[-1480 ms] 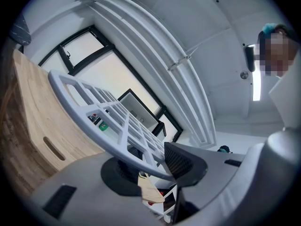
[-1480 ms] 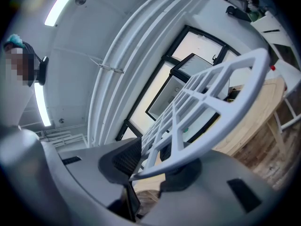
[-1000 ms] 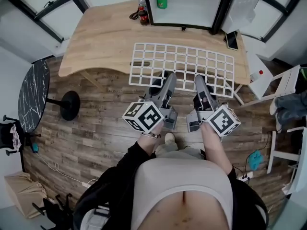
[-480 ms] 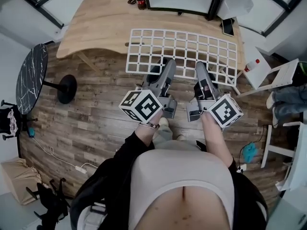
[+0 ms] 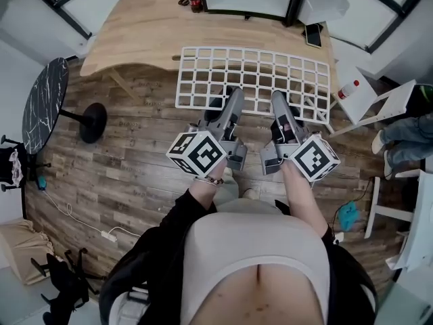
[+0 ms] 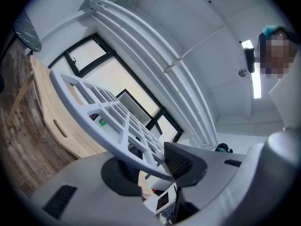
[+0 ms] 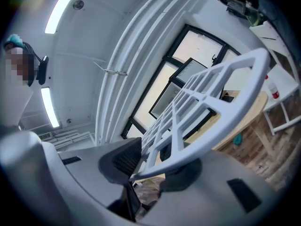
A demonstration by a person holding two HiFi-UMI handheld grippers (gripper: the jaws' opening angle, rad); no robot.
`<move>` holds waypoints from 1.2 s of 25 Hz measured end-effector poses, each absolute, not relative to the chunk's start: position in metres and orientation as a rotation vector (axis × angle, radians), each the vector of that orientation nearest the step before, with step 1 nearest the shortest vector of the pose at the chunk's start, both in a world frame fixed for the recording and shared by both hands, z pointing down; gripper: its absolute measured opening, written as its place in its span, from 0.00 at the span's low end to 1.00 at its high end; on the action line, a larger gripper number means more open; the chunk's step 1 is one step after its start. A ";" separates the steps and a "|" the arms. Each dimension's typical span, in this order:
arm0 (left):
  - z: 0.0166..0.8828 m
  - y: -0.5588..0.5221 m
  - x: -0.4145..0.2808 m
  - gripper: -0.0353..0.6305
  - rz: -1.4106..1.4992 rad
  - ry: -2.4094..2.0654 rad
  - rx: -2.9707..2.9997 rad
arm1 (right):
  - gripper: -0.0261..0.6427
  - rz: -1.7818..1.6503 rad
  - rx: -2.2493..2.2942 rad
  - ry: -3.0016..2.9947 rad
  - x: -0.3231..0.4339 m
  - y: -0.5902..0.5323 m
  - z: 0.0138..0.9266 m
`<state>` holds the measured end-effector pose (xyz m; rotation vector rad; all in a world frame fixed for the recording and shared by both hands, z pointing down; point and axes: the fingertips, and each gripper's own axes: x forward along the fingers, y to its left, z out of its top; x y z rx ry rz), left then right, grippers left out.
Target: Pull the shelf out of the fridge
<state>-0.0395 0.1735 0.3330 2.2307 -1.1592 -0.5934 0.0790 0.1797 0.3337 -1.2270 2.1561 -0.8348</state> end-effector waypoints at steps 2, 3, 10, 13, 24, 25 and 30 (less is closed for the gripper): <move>0.332 0.173 -0.037 0.27 -0.596 -1.152 2.231 | 0.23 -0.824 -1.228 2.158 0.081 0.180 0.332; 0.332 0.172 -0.037 0.27 -0.599 -1.149 2.230 | 0.23 -0.816 -1.231 2.161 0.081 0.179 0.331; 0.330 0.159 -0.035 0.27 -0.607 -1.129 2.233 | 0.23 -0.796 -1.303 2.160 0.086 0.169 0.331; 0.332 0.154 -0.037 0.27 -0.604 -1.124 2.225 | 0.24 -0.790 -1.332 2.165 0.085 0.165 0.333; 0.332 0.141 -0.043 0.27 -0.596 -1.120 2.228 | 0.24 -0.764 -1.328 2.175 0.079 0.150 0.332; 0.332 0.139 -0.043 0.27 -0.595 -1.120 2.228 | 0.24 -0.768 -1.332 2.175 0.079 0.149 0.332; 0.334 0.136 -0.045 0.27 -0.595 -1.121 2.223 | 0.25 -0.779 -1.344 2.178 0.077 0.146 0.333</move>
